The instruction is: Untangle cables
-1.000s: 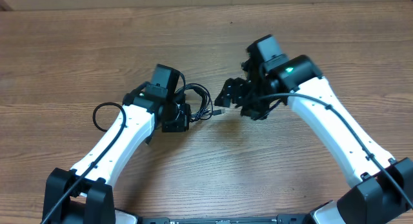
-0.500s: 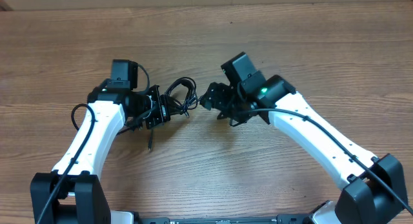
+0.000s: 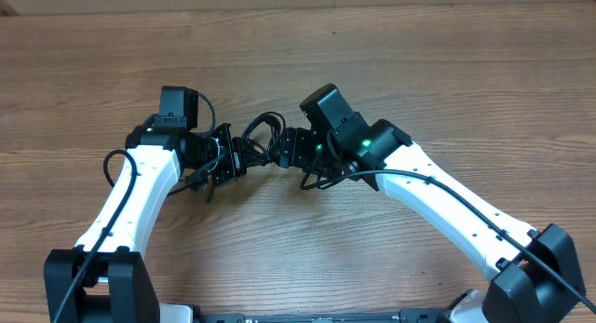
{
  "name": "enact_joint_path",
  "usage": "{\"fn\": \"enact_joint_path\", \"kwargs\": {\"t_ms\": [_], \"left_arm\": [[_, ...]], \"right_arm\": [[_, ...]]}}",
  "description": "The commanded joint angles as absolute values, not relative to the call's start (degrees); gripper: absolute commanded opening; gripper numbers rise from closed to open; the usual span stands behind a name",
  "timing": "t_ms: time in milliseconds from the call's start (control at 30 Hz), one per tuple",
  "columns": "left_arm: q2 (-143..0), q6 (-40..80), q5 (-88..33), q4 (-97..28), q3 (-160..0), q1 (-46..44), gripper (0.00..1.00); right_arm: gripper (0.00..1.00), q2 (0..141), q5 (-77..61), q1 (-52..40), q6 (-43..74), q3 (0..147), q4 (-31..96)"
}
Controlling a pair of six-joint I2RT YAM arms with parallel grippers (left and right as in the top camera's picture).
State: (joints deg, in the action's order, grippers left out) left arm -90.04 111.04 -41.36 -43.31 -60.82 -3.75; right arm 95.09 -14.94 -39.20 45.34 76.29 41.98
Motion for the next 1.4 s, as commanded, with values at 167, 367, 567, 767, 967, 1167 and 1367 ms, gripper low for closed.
{"fn": "enact_joint_path", "kwargs": {"t_ms": [167,367,567,767,967,1167,1367], "left_arm": [[-88.58,112.53,-41.58,-43.44,-62.15,-3.77,0.04],[-88.58,112.53,-40.32,-43.46,-62.15,-3.77,0.04],[-88.58,112.51,-43.75,-43.42,-62.15,-3.88,0.04],[-88.58,111.04,-45.32,-43.05,-62.15,-3.88,0.04],[-88.58,107.87,-45.71,-43.05,-62.15,-3.88,0.04],[-88.58,106.21,-45.47,-43.0,-62.15,-4.16,0.04],[-88.58,106.26,-43.22,-41.76,-62.15,-5.56,0.05]], "right_arm": [[0.68,93.67,-20.64,-39.38,44.91,76.12,41.56],[0.59,93.67,-24.14,-39.38,46.65,76.12,41.25],[0.56,94.0,-21.3,-39.38,46.94,76.12,37.78],[0.46,96.9,-16.23,-39.38,48.36,76.12,37.34],[0.36,98.83,-16.99,-39.38,51.05,76.12,34.74],[0.31,98.83,-19.2,-39.38,51.09,76.12,32.75],[0.22,98.83,-23.27,-39.38,52.58,76.12,32.8]]}}
